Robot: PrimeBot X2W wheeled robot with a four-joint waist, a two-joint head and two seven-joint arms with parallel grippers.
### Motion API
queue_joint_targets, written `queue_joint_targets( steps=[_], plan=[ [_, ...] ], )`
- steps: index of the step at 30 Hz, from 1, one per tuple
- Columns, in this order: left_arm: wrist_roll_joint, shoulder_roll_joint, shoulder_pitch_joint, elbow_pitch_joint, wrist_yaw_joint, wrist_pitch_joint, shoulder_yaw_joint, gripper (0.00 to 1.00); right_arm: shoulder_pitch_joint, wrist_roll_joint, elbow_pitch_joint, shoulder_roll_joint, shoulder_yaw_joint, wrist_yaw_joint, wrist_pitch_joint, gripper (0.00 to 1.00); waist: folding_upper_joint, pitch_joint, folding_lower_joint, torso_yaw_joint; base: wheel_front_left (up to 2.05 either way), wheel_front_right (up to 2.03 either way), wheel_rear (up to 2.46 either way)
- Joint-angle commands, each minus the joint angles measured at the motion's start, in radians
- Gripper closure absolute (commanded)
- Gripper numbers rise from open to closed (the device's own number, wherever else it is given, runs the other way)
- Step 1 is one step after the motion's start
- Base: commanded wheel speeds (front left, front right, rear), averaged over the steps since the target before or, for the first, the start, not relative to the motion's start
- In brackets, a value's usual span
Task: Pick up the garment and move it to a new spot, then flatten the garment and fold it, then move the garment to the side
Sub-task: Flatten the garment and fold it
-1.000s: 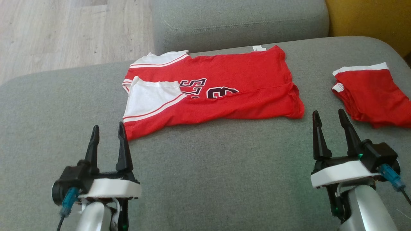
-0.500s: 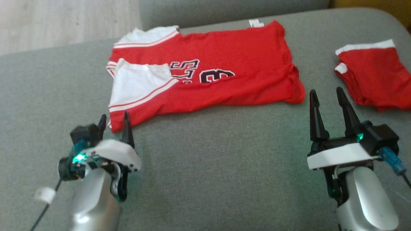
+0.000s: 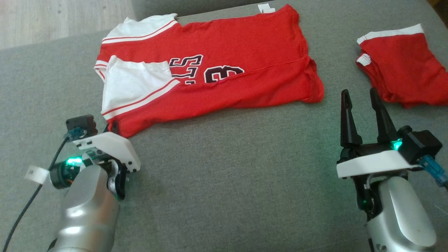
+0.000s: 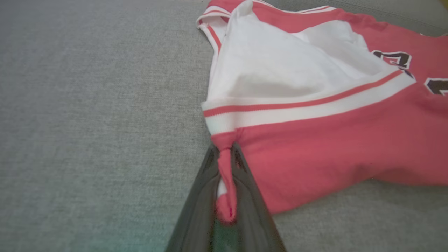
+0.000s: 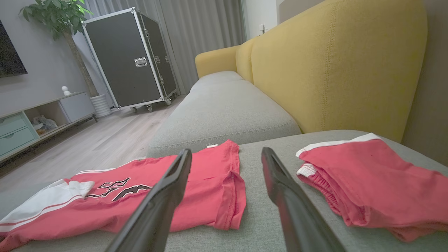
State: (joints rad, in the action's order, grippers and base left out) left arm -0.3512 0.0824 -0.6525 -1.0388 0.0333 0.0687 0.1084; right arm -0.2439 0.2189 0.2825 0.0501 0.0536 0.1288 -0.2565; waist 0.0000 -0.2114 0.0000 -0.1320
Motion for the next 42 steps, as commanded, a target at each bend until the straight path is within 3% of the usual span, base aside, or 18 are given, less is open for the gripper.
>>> queue_joint_targets(
  steps=[1,7,14,23,29,34,35,36,37,42],
  plan=[
    [0.002,0.017,0.025,-0.022,-0.010,-0.002,-0.001,1.00,-0.037,0.001,-0.028,0.000,0.012,0.002,-0.005,0.00,0.0000,0.006,0.0000,0.006,0.00,0.00,0.00],
    [0.008,0.017,0.003,0.020,-0.026,-0.138,0.007,1.00,-0.051,-0.032,0.011,0.000,0.007,0.002,-0.005,0.00,0.0000,0.016,0.0000,0.033,0.00,0.00,0.00],
    [0.044,0.001,-0.025,0.134,-0.073,-0.307,0.057,1.00,-0.159,-0.109,0.203,0.000,-0.063,0.002,0.058,0.00,0.0000,0.027,0.0000,0.085,0.00,0.00,0.00],
    [0.051,-0.020,-0.002,0.286,-0.097,-0.329,0.100,1.00,-0.346,-0.132,0.498,0.000,-0.174,0.002,0.236,0.00,0.0000,0.012,0.0000,0.135,0.00,0.00,0.00],
    [0.057,-0.025,0.012,0.338,-0.092,-0.330,0.124,1.00,-0.444,-0.188,0.691,0.000,-0.250,0.002,0.307,0.00,0.0000,-0.008,0.0000,0.156,0.00,0.00,0.00],
    [0.061,-0.027,0.017,0.358,-0.084,-0.330,0.134,1.00,-0.509,-0.254,0.829,0.000,-0.243,0.002,0.330,0.00,0.0000,-0.021,0.0000,0.170,0.00,0.00,0.00],
    [0.060,-0.027,0.019,0.358,-0.083,-0.330,0.134,1.00,-0.517,-0.269,0.843,0.000,-0.238,0.002,0.331,0.09,0.0000,-0.021,0.0000,0.172,0.00,0.00,0.00],
    [0.059,-0.027,0.019,0.355,-0.082,-0.330,0.134,1.00,-0.523,-0.286,0.854,0.000,-0.237,0.002,0.329,0.67,0.0000,-0.022,0.0000,0.173,0.00,0.00,0.00],
    [0.059,-0.027,0.020,0.352,-0.082,-0.330,0.135,1.00,-0.528,-0.299,0.862,0.000,-0.237,0.002,0.326,1.00,0.0000,-0.022,0.0000,0.175,0.00,0.00,0.00],
    [0.052,-0.022,0.029,0.322,-0.080,-0.330,0.132,1.00,-0.535,-0.371,0.876,0.010,-0.243,0.002,0.289,1.00,0.0000,-0.004,0.0000,0.179,0.00,0.00,0.00]
  ],
)
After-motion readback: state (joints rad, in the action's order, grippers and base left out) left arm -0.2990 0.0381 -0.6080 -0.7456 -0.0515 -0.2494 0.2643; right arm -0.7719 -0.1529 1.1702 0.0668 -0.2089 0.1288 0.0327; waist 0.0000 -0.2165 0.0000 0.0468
